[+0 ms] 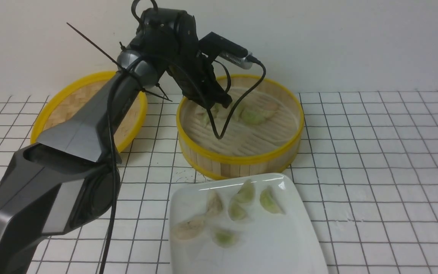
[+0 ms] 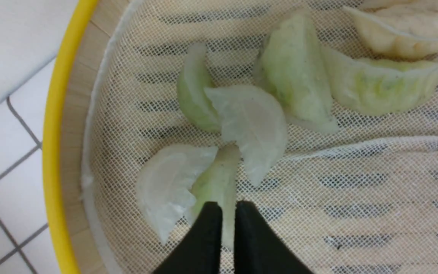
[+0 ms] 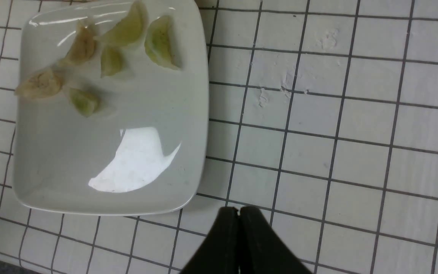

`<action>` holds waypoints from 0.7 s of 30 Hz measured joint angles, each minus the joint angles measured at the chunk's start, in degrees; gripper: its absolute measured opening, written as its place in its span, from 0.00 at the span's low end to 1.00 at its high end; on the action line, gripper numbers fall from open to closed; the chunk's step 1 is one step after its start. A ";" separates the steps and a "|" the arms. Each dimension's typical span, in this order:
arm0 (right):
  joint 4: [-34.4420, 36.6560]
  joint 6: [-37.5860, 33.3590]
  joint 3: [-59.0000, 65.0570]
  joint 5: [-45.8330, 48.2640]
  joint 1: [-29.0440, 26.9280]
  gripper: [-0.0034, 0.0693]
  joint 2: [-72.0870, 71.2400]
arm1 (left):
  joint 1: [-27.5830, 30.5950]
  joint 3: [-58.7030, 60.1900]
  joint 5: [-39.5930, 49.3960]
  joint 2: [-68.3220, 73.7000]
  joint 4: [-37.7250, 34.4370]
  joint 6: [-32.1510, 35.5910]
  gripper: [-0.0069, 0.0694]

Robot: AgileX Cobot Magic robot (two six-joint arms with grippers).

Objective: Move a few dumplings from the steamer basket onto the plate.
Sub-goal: Use the left arm to grab a dumpling from the steamer

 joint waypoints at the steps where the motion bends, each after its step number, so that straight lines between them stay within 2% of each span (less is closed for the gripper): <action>1: 0.05 0.00 0.00 0.00 0.00 0.03 0.00 | 0.00 0.00 -0.08 0.00 0.07 0.00 0.19; 6: 1.05 0.00 0.00 0.00 0.00 0.03 0.00 | 0.00 0.00 -1.89 0.82 1.39 -0.73 0.46; 9: 1.60 0.00 0.00 0.00 0.00 0.03 0.00 | 0.00 0.00 -1.83 2.18 1.46 -2.63 0.55; 17: 2.37 0.00 0.00 0.00 0.00 0.03 0.00 | 0.00 0.47 -3.61 3.92 1.46 -3.92 0.57; 21: 2.41 0.00 0.00 0.00 0.00 0.03 0.00 | 0.00 1.56 -5.28 3.90 1.46 -3.92 0.53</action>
